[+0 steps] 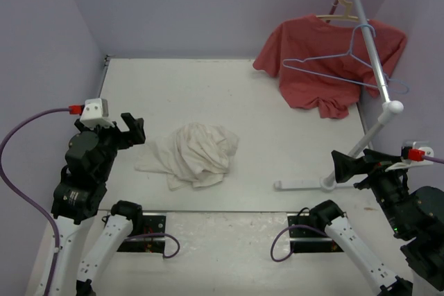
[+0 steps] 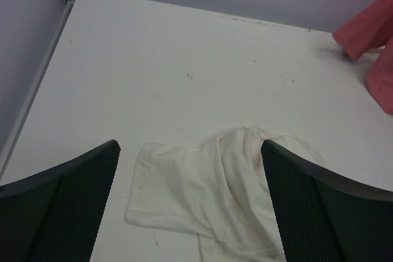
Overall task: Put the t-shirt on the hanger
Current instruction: Pick up the hanger from the clothesline.
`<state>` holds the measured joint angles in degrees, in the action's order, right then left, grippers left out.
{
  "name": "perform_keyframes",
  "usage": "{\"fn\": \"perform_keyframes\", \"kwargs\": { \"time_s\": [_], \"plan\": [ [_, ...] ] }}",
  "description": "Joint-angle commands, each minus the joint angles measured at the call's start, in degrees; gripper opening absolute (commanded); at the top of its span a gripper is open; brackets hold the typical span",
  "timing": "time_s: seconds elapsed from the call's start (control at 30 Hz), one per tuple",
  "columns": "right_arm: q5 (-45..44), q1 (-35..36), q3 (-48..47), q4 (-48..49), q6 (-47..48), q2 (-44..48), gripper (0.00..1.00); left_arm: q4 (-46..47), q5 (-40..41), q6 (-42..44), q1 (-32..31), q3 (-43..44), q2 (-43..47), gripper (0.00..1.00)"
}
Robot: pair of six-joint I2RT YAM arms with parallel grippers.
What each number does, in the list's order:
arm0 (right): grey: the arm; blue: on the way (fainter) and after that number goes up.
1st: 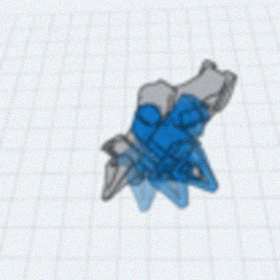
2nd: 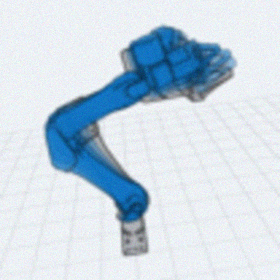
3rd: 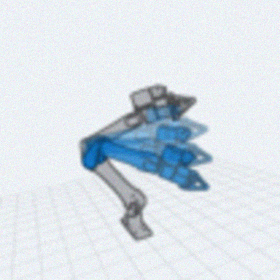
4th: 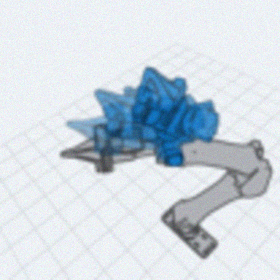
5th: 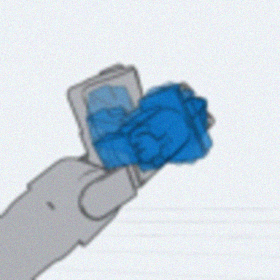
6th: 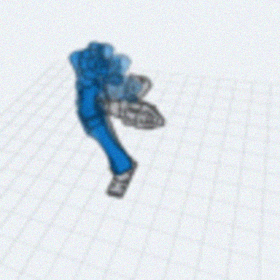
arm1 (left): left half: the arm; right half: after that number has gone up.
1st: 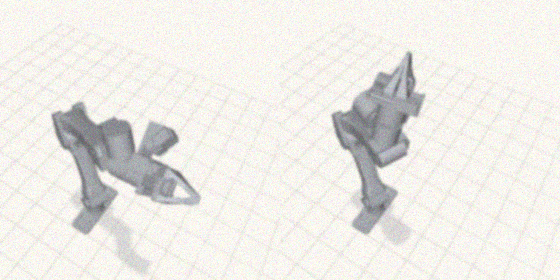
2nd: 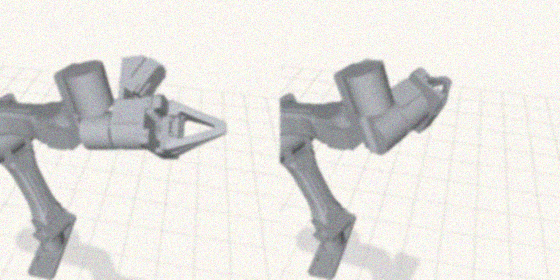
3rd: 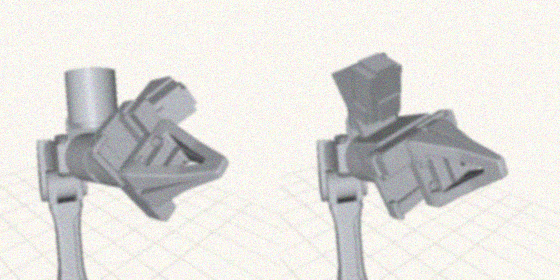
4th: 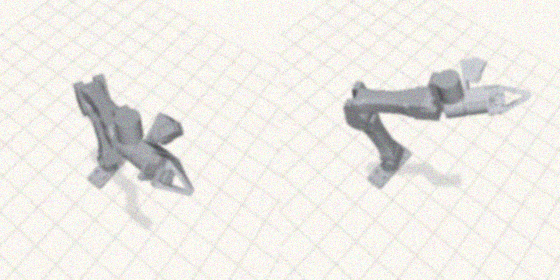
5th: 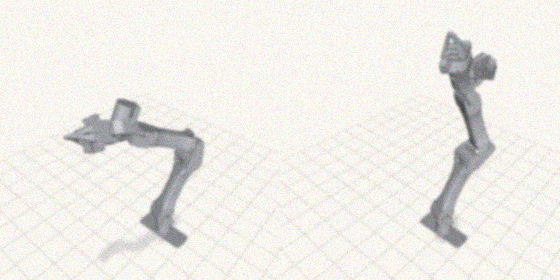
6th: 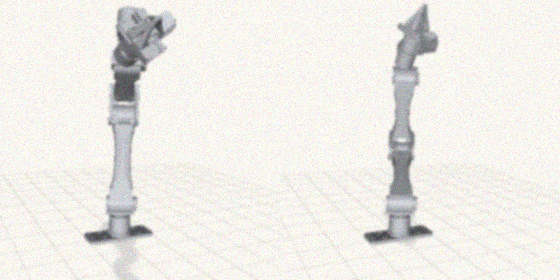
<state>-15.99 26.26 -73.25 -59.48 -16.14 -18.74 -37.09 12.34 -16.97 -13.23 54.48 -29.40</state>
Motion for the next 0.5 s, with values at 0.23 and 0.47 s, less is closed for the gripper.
{"fn": "perform_keyframes", "kwargs": {
  "time_s": [0.23, 0.47],
  "plan": [
    [0.62, 0.28, 0.68, 3.04, -0.36, -1.39, 0.99, 4.09, -1.07, -0.73, -0.21, -0.94, -1.14, 1.00],
    [14.10, 0.28, -1.30, 6.51, -2.77, -9.35, 0.99, 8.77, -0.67, -1.61, -0.21, -6.34, -2.38, 1.00]
  ]
}}
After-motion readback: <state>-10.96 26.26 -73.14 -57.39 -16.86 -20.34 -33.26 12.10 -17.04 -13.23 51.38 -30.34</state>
